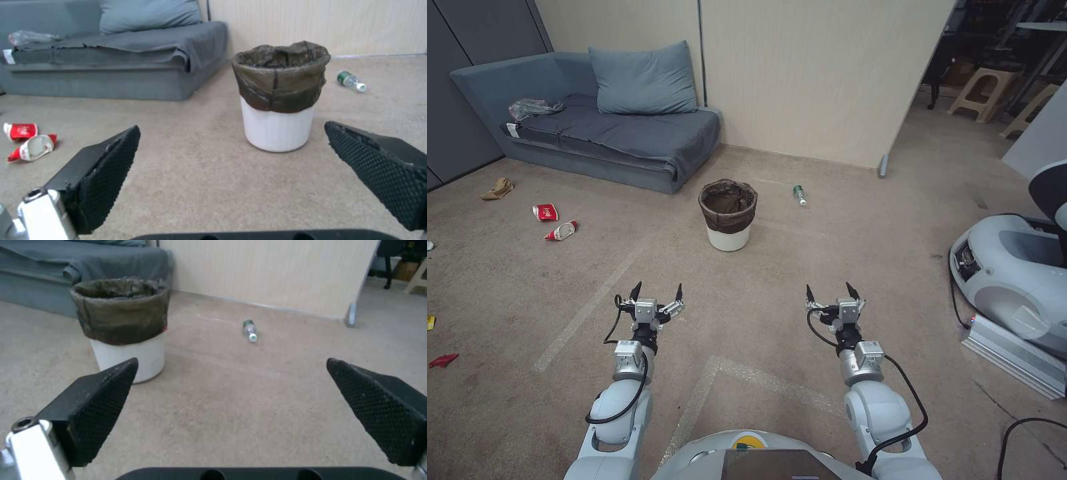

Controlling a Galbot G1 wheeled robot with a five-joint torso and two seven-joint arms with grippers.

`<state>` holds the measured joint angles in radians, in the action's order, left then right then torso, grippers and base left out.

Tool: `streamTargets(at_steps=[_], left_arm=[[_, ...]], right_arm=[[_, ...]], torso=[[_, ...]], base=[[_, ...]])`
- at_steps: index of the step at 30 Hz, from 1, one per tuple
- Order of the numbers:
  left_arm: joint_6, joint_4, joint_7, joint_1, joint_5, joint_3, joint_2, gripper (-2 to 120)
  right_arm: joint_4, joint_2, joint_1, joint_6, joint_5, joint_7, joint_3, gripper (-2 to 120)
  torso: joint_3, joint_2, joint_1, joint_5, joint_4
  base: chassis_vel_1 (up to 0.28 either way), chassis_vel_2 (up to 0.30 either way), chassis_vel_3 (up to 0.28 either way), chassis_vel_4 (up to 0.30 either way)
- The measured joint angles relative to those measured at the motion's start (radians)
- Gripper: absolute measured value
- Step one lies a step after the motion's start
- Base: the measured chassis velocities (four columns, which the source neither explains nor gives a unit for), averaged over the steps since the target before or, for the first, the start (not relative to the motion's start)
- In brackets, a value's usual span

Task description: Pick up the trash bin, then pick up the garbage from the floor and place it into the trash bin.

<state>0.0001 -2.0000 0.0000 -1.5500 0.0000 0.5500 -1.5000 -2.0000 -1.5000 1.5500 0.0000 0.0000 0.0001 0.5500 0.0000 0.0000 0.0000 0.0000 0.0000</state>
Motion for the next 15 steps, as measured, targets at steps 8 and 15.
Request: streamTargets(at_steps=[8,15], left_arm=[[0.000,0.000,0.000,0.000,0.000,0.000,0.000,100],[0.023,-0.033,-0.012,-0.014,0.001,-0.005,0.001,100]], right_arm=[[0.000,0.000,0.000,0.000,0.000,0.000,0.000,100],[-0.033,-0.008,0.026,0.000,-0.012,0.000,0.002,100]], torso=[[0.000,0.000,0.000,0.0000,0.0000],[0.000,0.000,0.000,0.0000,0.0003]], base=[[0.000,0.000,0.000,0.000],[0.000,0.000,0.000,0.000]])
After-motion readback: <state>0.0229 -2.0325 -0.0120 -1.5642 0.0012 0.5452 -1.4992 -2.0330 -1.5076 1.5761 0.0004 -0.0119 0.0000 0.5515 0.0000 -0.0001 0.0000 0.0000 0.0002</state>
